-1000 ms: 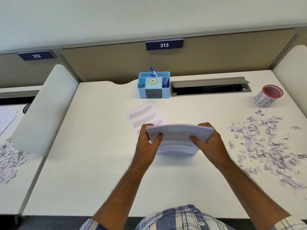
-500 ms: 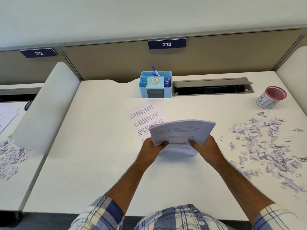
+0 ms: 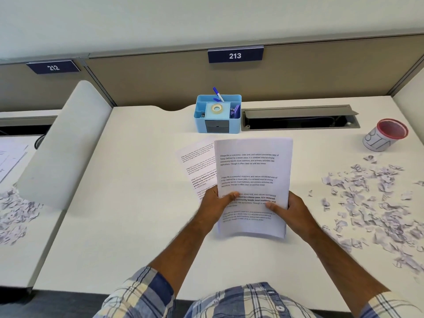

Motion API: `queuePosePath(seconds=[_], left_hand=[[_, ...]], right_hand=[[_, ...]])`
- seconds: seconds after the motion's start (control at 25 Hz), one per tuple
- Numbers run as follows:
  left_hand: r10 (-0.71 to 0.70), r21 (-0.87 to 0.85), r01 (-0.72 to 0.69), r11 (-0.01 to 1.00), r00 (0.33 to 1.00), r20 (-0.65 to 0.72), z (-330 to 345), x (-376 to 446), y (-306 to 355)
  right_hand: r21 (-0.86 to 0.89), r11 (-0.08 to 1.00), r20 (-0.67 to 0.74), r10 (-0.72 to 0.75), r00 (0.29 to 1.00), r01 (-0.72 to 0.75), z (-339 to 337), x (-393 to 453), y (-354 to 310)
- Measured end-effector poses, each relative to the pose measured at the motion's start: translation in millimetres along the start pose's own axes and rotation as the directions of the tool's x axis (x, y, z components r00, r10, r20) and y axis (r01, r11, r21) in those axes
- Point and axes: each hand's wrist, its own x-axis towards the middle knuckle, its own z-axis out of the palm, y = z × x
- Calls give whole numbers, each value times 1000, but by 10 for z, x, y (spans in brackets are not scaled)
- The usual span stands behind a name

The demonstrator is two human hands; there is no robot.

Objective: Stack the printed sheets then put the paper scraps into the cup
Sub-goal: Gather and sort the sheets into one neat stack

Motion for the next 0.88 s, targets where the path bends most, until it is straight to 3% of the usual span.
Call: queuePosePath(seconds=[0.2,0.32,0.36,0.44,0.48,0.52,0.6,0.88], left_hand=[[-11,147,9,989,1000,9,-20,194,-94],[-2,339,14,941,999,-36,-120,358,-253],[64,473,-20,881,995,-77,-168,422,-326],[161,773,-28,633,982,-95,-282,528,-470],[144,860,7,510,985,-94,-325,555,-514],[126,909,28,416,988,-88,-370,579,-572],[119,945,37,325,990,-79,-455,572,-701],[173,939,32,342,980,-96,-823,251,-1080]], right_hand=[[65,996,25,64,998,-65,-27,44,140],[91,991,-7,101,995,-100,-64,73,244],[90,990,-16,109,994,-108,-86,80,280],[80,988,-35,132,991,-129,-132,84,362],[73,987,-44,148,988,-144,-162,87,402],[70,986,-51,158,986,-154,-190,90,436],[79,984,-65,164,984,-159,-236,111,505],[115,980,-85,175,981,-164,-272,166,560]])
